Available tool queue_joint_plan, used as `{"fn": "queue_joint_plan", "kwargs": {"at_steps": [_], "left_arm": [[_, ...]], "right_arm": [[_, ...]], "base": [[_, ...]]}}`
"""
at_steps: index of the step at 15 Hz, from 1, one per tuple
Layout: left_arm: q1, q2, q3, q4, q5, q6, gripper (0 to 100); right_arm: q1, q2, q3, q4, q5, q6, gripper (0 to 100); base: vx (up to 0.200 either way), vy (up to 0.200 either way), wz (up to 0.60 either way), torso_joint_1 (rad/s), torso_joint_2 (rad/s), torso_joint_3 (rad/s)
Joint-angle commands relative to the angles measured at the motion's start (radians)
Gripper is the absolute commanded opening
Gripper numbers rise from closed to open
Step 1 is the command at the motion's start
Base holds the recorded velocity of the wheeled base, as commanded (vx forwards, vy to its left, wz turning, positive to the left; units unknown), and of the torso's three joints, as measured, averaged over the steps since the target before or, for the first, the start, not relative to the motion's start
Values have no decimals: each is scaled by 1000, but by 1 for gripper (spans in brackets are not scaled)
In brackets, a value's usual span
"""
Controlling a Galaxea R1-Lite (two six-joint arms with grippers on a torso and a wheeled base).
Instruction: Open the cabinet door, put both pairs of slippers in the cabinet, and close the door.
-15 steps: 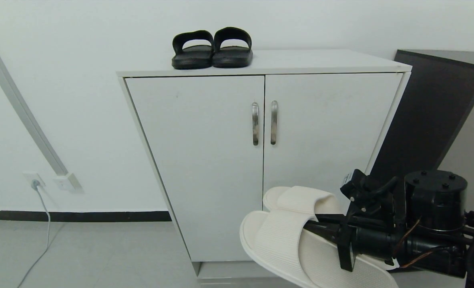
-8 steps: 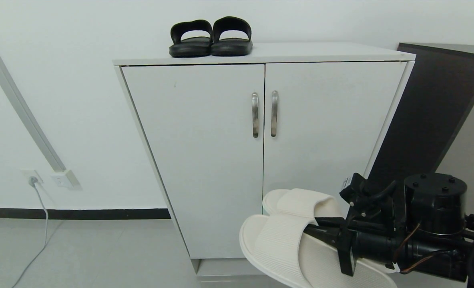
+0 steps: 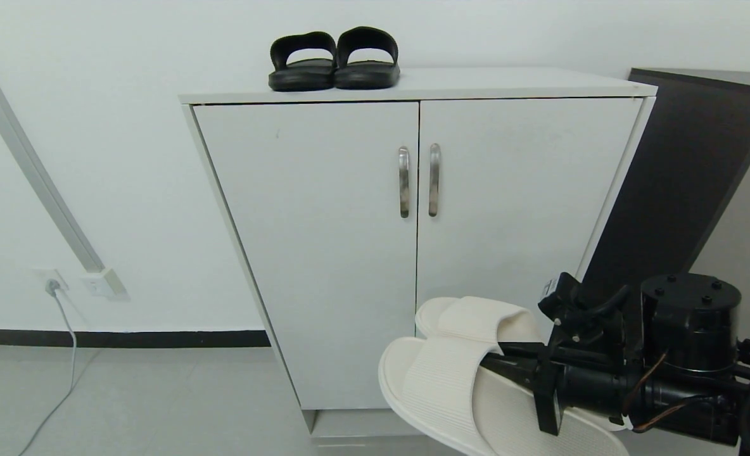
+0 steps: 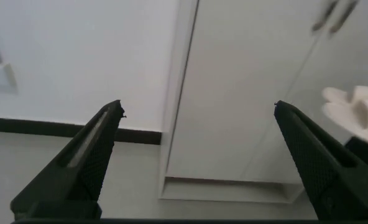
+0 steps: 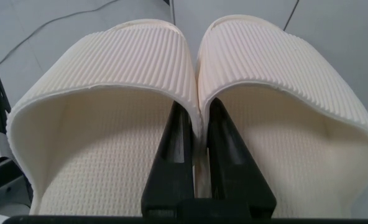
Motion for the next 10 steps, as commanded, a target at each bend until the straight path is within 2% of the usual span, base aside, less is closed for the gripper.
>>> {"fn": "queue_joint_plan", "kwargs": {"at_steps": [1, 2, 3, 4, 5, 6, 7, 10], "left_arm": [[-1, 251, -103, -53, -120, -31, 100], [0, 329, -100, -99, -169, -22, 100], [-1, 372, -102, -119, -191, -1, 100], [-1, 438, -106, -146, -215, 36, 100], [-1, 556, -119, -229, -278, 70, 100], [-20, 622, -140, -284, -323, 70, 100], [-56, 694, -180, -330, -341, 64, 100], [-248, 839, -321, -375, -340, 21, 100]], "right_arm": [[0, 2, 1, -1, 3, 0, 0], [0, 1, 1, -1, 4, 1, 0], [0, 1, 1, -1, 3, 1, 0], [0, 1, -1, -1, 4, 3, 0], [2, 2, -1, -1, 3, 1, 0], [5, 1, -1, -1, 4, 1, 0], [5, 1, -1, -1, 3, 1, 0], [5, 4, 1, -1, 6, 6, 0]], "base": [[0, 0, 0, 0, 0, 0], [0, 0, 0, 0, 0, 0], [0, 0, 0, 0, 0, 0], [0, 0, 0, 0, 0, 0], [0, 0, 0, 0, 0, 0], [0, 0, 0, 0, 0, 0], [0, 0, 0, 0, 0, 0], [0, 0, 0, 0, 0, 0]]}}
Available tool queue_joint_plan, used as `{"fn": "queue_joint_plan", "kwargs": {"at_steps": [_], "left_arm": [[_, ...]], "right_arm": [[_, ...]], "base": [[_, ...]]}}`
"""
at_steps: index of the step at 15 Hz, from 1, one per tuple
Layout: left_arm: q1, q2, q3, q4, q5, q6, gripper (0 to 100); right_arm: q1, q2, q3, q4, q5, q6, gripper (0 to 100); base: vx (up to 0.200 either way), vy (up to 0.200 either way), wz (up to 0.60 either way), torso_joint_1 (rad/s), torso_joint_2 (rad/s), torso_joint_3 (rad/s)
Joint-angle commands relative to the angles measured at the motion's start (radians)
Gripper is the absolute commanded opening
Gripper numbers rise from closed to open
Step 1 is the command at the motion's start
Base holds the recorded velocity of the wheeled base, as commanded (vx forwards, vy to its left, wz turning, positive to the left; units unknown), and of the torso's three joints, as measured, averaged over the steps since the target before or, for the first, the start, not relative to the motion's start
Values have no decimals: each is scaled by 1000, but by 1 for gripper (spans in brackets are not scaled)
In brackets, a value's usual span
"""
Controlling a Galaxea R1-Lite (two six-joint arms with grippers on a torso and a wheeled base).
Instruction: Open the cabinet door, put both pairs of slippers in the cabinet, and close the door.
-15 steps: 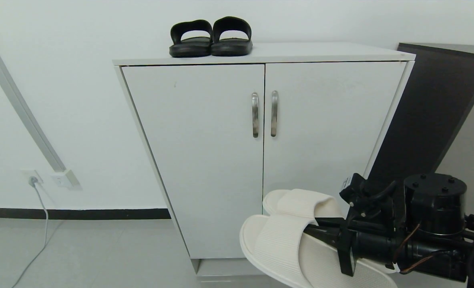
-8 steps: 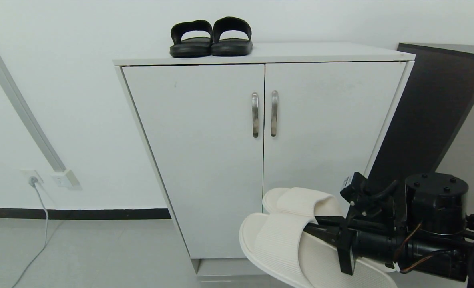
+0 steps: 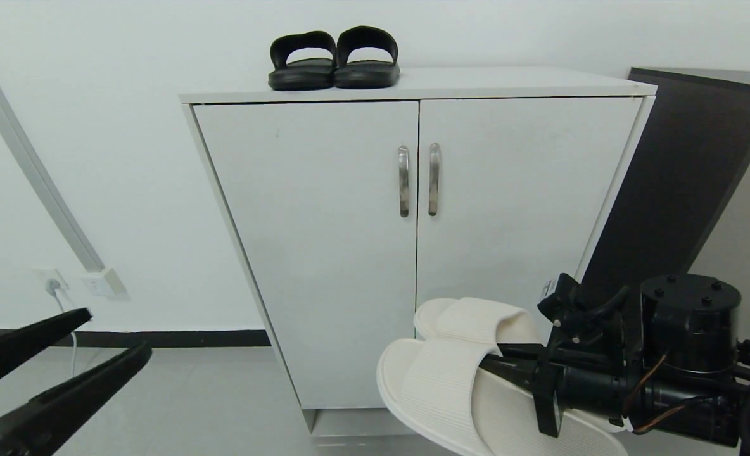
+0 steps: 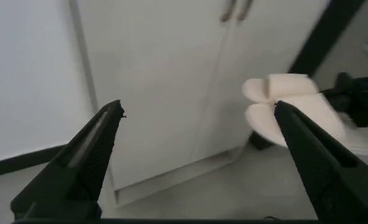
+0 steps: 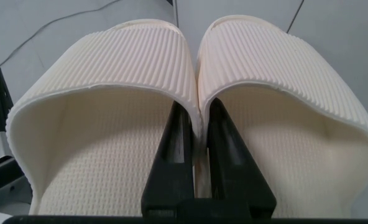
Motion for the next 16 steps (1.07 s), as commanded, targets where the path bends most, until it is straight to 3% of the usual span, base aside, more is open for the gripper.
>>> {"fn": "queue_joint_plan", "kwargs": {"at_steps": [1, 6, 8, 10, 12, 14, 16], "left_arm": [[-166, 206, -151, -30, -11, -35, 100], [-380, 375, -345, -32, -18, -40, 100], [-419, 459, -418, -32, -18, -41, 100], [-457, 553, -486, -52, -18, -63, 100], [-489, 637, -510, -130, -18, -92, 100], [-522, 683, -514, -188, -18, -96, 100], [-537, 760, -587, -216, -35, -139, 100]], "right_arm": [[0, 5, 0, 0, 1, 1, 0], [0, 8, -1, 0, 1, 4, 0], [0, 8, 0, 0, -1, 2, 0], [-1, 4, 3, 0, -1, 2, 0], [-1, 1, 14, 0, -3, 1, 0], [-3, -1, 28, -2, -3, -2, 0], [-9, -4, 40, -22, -3, -1, 0]], "base": [[0, 0, 0, 0, 0, 0], [0, 0, 0, 0, 0, 0], [0, 0, 0, 0, 0, 0], [0, 0, 0, 0, 0, 0], [0, 0, 0, 0, 0, 0], [0, 0, 0, 0, 0, 0], [0, 0, 0, 0, 0, 0]]}}
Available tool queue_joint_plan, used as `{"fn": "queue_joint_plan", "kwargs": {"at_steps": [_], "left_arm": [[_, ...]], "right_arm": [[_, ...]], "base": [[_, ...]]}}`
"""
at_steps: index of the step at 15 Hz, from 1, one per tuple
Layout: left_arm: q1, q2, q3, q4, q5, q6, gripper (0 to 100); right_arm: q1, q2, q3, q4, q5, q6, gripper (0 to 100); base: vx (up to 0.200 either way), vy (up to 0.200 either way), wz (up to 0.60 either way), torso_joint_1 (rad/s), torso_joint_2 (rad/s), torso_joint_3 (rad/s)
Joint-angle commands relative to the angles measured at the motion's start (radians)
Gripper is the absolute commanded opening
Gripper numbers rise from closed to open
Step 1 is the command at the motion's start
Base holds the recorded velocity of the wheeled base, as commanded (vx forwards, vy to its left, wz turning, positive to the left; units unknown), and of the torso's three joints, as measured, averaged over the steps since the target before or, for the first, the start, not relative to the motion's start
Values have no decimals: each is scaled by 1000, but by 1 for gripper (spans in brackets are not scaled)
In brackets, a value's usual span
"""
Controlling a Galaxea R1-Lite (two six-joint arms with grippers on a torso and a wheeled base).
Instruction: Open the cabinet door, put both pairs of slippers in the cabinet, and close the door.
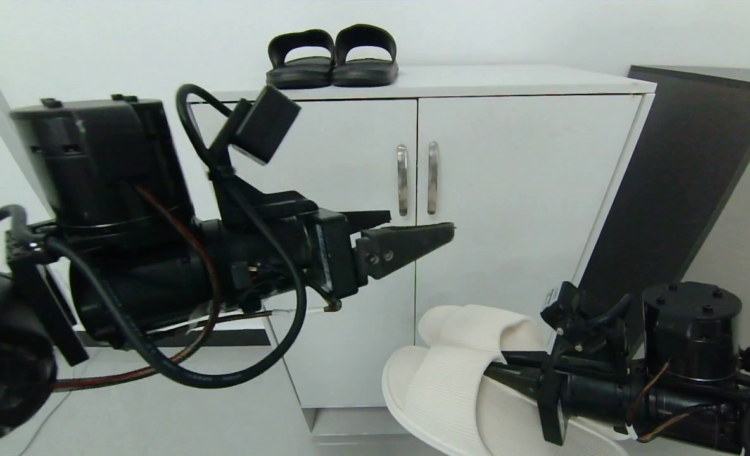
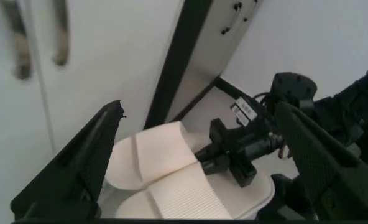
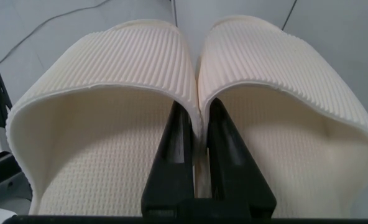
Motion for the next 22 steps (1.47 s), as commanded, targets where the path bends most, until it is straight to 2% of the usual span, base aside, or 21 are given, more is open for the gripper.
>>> {"fn": "queue_joint_plan", "kwargs": {"at_steps": [1, 3, 4, 5, 7, 10, 12, 15, 22], "left_arm": [[-3, 125, -95, -2, -37, -37, 100], [3, 185, -170, 15, -125, -43, 100], [3, 208, -198, 18, -139, -43, 100], [3, 259, -265, 27, -166, -55, 100], [11, 322, -356, 30, -180, -108, 100], [40, 366, -423, 35, -166, -118, 100], [46, 368, -459, 65, -82, -118, 100], [46, 365, -488, 75, 2, -120, 100], [47, 434, -574, 118, 108, -118, 100]], "right_arm": [[-8, -5, 14, -16, 1, -1, 0], [-18, -6, 18, -25, 4, 1, 0], [-20, -6, 18, -25, 4, 1, 0], [-20, -8, 18, -25, 4, 1, 0], [-20, -8, 20, -25, 4, 1, 0], [-21, -8, 21, -25, 4, 1, 0], [-23, -6, 20, -25, 4, 1, 0], [-25, -3, 20, -25, 2, -1, 0], [-25, -8, 21, -25, -1, -3, 0]], "base": [[0, 0, 0, 0, 0, 0], [0, 0, 0, 0, 0, 0], [0, 0, 0, 0, 0, 0], [0, 0, 0, 0, 0, 0], [0, 0, 0, 0, 0, 0], [0, 0, 0, 0, 0, 0], [0, 0, 0, 0, 0, 0], [0, 0, 0, 0, 0, 0], [0, 0, 0, 0, 0, 0]]}}
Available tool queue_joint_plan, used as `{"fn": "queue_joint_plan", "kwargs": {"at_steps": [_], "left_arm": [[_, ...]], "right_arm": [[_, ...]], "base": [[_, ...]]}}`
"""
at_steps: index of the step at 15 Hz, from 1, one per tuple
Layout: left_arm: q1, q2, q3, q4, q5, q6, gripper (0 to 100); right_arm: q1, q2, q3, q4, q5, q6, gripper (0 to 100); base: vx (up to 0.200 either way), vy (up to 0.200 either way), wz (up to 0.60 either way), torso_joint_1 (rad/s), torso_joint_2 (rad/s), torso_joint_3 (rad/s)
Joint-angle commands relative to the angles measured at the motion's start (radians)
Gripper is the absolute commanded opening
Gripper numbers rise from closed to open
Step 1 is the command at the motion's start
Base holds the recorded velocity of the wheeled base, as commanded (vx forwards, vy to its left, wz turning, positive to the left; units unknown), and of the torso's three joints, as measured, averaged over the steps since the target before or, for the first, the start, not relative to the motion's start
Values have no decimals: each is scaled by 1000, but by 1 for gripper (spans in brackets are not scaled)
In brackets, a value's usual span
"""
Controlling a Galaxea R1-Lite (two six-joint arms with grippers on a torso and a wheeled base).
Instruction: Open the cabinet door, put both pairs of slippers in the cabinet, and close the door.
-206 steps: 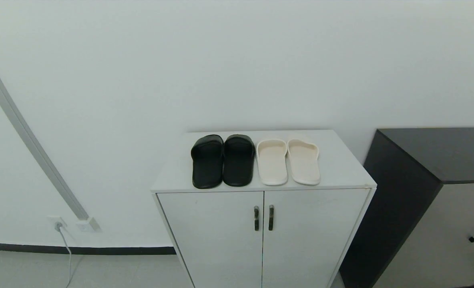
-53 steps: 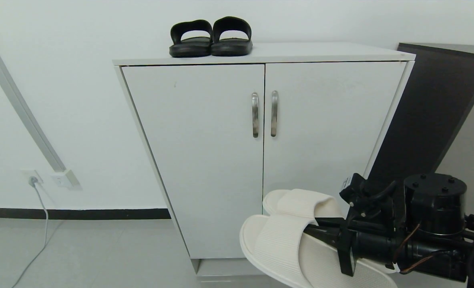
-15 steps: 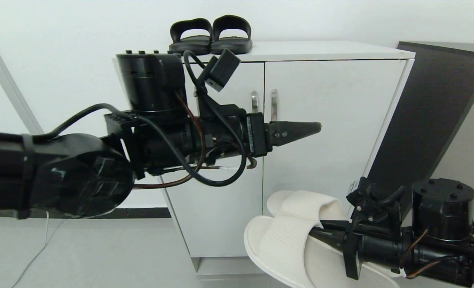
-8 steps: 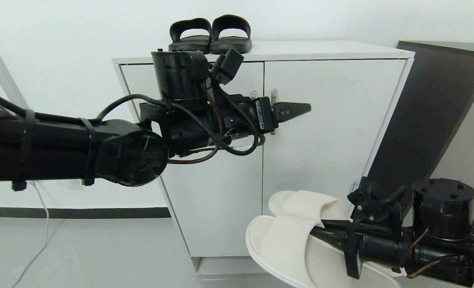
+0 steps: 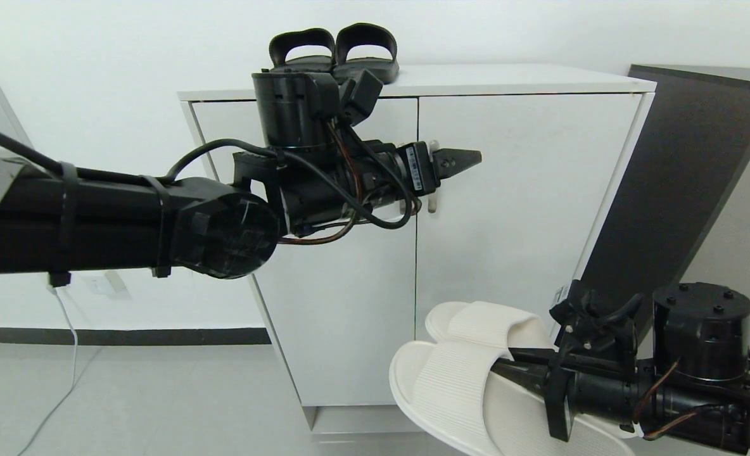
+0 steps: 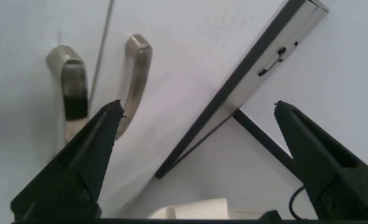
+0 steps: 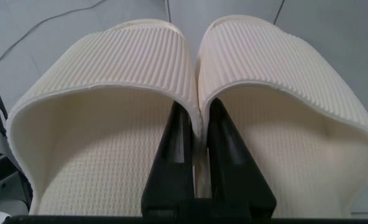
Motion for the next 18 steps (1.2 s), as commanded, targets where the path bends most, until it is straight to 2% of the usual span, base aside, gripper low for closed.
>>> {"fn": "queue_joint_plan", "kwargs": {"at_steps": [1, 8, 9, 12, 14, 15, 18], "left_arm": [[0, 40, -36, 1, 17, 0, 100], [0, 74, -83, 16, 7, 1, 100], [0, 72, -83, 16, 7, 1, 0], [-1, 54, -56, 16, 6, 0, 0], [-6, 22, -23, 16, -8, -2, 0], [-14, 3, -3, 16, -8, -6, 0], [-58, -70, 68, 11, -8, -17, 0]], "right_arm": [[1, -2, 0, 0, 0, -1, 0], [1, -3, 4, 0, 0, -1, 0], [1, -6, 7, -2, 3, -1, 0], [2, -16, 23, -2, 6, -2, 0], [8, -57, 66, -2, 89, -2, 0], [8, -82, 79, 0, 134, -2, 0], [11, -89, 95, 1, 152, -4, 0]], "base": [[0, 0, 0, 0, 0, 0], [0, 0, 0, 0, 0, 0], [0, 0, 0, 0, 0, 0], [0, 0, 0, 0, 0, 0], [0, 0, 0, 0, 0, 0], [0, 0, 0, 0, 0, 0], [0, 0, 0, 0, 0, 0]]}}
